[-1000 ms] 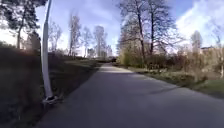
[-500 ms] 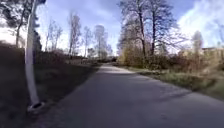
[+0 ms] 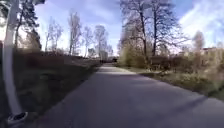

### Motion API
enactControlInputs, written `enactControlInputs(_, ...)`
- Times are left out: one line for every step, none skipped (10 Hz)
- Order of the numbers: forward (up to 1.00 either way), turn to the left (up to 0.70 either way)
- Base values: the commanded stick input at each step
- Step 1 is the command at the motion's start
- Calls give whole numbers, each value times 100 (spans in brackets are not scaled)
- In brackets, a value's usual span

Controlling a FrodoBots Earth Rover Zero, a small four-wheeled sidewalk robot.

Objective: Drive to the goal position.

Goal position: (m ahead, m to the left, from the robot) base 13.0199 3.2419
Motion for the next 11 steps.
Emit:
enactControlInputs(100,0)
enactControlInputs(100,0)
enactControlInputs(100,0)
enactControlInputs(100,0)
enactControlInputs(100,0)
enactControlInputs(100,0)
enactControlInputs(100,0)
enactControlInputs(100,0)
enactControlInputs(100,0)
enactControlInputs(100,0)
enactControlInputs(100,0)
